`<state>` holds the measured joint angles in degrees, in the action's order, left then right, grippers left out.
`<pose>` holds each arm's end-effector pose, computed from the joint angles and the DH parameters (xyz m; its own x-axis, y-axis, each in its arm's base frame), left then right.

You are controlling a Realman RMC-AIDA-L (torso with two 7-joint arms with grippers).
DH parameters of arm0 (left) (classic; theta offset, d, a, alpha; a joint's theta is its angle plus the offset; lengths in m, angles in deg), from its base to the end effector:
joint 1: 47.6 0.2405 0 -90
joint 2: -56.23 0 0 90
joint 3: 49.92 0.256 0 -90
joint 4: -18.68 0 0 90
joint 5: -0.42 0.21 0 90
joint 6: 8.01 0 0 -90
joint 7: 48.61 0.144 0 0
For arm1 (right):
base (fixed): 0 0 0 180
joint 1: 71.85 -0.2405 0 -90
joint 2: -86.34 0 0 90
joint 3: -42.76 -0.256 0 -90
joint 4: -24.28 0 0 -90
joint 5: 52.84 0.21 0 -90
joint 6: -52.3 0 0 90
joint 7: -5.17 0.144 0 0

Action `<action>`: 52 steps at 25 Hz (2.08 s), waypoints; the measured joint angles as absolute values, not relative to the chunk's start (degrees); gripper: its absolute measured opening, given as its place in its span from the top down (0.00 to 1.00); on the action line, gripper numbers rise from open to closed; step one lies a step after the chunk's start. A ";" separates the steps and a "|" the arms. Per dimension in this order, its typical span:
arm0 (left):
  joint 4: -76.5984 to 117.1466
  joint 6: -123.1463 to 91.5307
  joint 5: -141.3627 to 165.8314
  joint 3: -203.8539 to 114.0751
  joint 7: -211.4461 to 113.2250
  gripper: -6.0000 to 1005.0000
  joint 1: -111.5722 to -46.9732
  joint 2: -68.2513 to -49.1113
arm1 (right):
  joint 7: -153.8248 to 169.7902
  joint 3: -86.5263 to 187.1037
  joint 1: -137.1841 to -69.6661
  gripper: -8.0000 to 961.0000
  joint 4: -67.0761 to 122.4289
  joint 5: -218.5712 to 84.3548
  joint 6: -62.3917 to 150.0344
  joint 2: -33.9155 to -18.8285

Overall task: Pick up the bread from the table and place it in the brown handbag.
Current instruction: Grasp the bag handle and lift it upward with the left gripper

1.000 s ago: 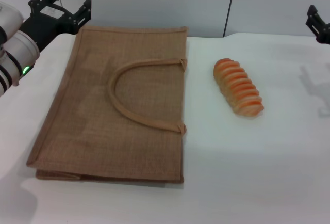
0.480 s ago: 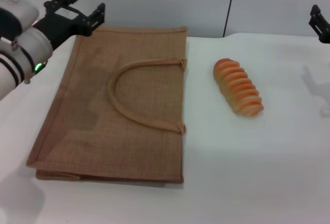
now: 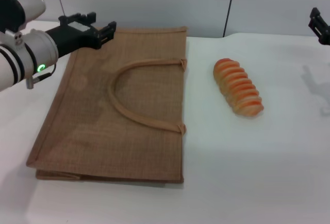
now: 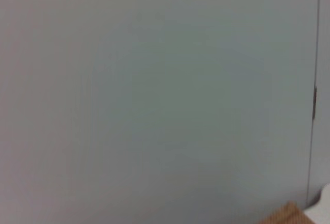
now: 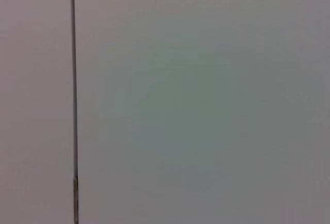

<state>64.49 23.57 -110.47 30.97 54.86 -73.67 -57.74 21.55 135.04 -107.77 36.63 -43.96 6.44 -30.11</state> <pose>-0.2576 0.4212 0.0238 0.8007 0.2341 0.5515 0.5887 -0.4787 -0.6514 0.2952 0.4196 0.0095 0.7279 -0.0530 -0.6836 -0.6804 -0.1790 -0.7106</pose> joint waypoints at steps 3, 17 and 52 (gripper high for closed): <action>64.44 24.53 -104.84 30.96 46.90 0.41 -74.17 -57.08 | 21.70 135.04 -107.80 0.23 36.59 -43.96 6.44 -30.11; 63.68 29.49 -87.70 30.73 24.86 0.43 -76.51 -54.98 | 21.77 134.95 -108.24 0.23 36.58 -43.96 6.60 -30.11; 64.27 36.27 -59.39 26.13 13.58 0.43 -82.13 -57.06 | 21.87 134.95 -108.91 0.23 36.58 -43.87 9.32 -30.12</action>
<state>64.27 36.27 -59.39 26.13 13.58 -82.13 -57.06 21.87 134.95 -108.91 36.58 -43.87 9.32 -30.12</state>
